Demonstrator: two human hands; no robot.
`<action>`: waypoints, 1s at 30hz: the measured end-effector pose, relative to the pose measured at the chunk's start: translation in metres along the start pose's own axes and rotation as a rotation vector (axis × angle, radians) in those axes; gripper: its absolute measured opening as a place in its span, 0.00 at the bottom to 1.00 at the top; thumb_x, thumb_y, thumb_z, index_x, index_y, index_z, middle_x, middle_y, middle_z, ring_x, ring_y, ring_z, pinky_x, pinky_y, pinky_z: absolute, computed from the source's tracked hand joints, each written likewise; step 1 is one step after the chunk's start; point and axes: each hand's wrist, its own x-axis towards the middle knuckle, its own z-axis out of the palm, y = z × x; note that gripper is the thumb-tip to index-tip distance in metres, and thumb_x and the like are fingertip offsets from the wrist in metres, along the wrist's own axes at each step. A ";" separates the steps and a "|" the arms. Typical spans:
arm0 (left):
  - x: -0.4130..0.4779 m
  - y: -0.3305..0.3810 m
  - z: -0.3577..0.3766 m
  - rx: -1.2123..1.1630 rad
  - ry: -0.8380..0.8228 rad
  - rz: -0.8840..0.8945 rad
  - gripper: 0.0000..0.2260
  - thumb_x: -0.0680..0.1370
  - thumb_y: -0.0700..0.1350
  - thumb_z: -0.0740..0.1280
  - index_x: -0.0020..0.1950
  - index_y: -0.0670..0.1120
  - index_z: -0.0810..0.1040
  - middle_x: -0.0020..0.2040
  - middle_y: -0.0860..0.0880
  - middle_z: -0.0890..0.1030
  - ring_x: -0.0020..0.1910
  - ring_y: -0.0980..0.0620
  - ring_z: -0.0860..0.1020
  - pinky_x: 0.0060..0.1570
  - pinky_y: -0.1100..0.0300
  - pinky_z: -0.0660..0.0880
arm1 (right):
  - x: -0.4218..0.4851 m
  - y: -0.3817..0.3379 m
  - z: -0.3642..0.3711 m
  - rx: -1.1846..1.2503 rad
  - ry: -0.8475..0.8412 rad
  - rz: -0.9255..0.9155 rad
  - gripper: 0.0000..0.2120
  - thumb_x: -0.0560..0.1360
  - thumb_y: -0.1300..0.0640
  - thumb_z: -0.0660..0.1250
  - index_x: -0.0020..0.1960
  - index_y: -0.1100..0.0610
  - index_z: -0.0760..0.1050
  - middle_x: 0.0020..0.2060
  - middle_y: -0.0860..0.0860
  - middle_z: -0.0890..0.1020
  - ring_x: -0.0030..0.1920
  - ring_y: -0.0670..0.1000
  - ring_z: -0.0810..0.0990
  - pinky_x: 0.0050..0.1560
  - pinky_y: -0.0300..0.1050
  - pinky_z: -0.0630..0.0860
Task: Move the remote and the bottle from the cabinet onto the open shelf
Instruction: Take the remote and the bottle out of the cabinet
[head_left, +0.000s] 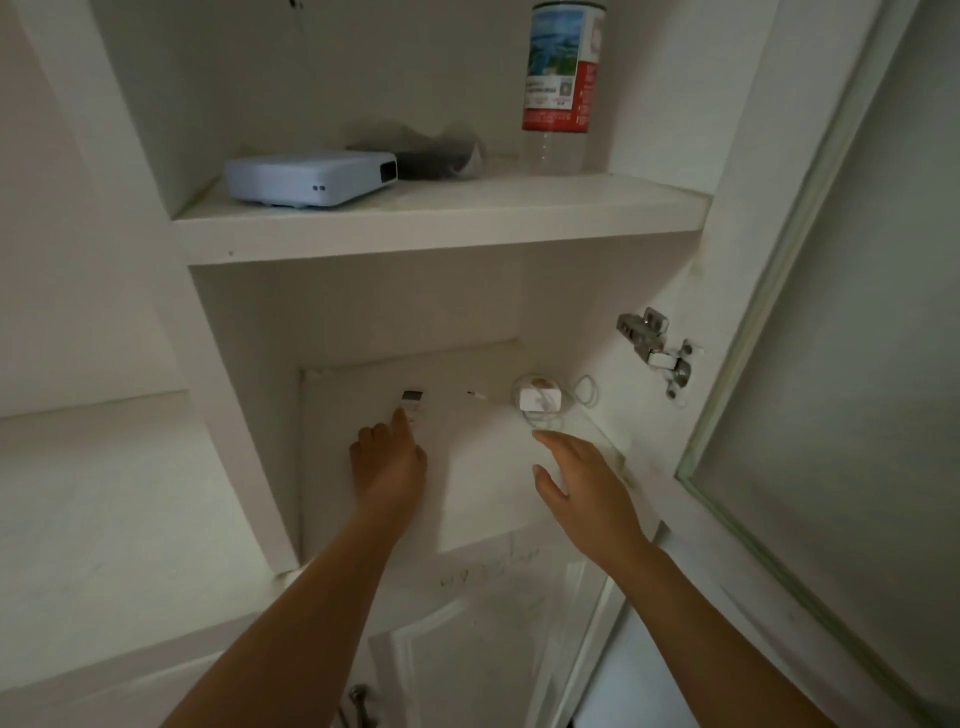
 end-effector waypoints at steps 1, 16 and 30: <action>0.000 0.001 0.000 -0.008 0.004 -0.007 0.22 0.77 0.44 0.58 0.69 0.40 0.59 0.59 0.36 0.74 0.58 0.38 0.69 0.57 0.49 0.66 | -0.001 0.002 0.003 -0.006 -0.045 0.011 0.20 0.77 0.55 0.58 0.68 0.55 0.64 0.66 0.53 0.71 0.66 0.51 0.68 0.64 0.43 0.65; -0.042 -0.005 -0.033 -0.396 0.166 0.082 0.25 0.75 0.40 0.62 0.70 0.44 0.59 0.63 0.40 0.72 0.61 0.42 0.66 0.58 0.50 0.68 | -0.014 0.004 0.023 -0.063 -0.089 0.024 0.19 0.78 0.55 0.57 0.69 0.56 0.64 0.63 0.55 0.75 0.64 0.52 0.71 0.63 0.43 0.66; -0.101 -0.024 -0.103 -0.501 0.344 0.262 0.23 0.72 0.41 0.68 0.65 0.44 0.67 0.58 0.41 0.76 0.49 0.43 0.76 0.39 0.56 0.72 | -0.020 -0.026 0.011 -0.097 -0.183 0.150 0.20 0.78 0.55 0.56 0.69 0.57 0.62 0.62 0.59 0.75 0.61 0.56 0.74 0.61 0.49 0.70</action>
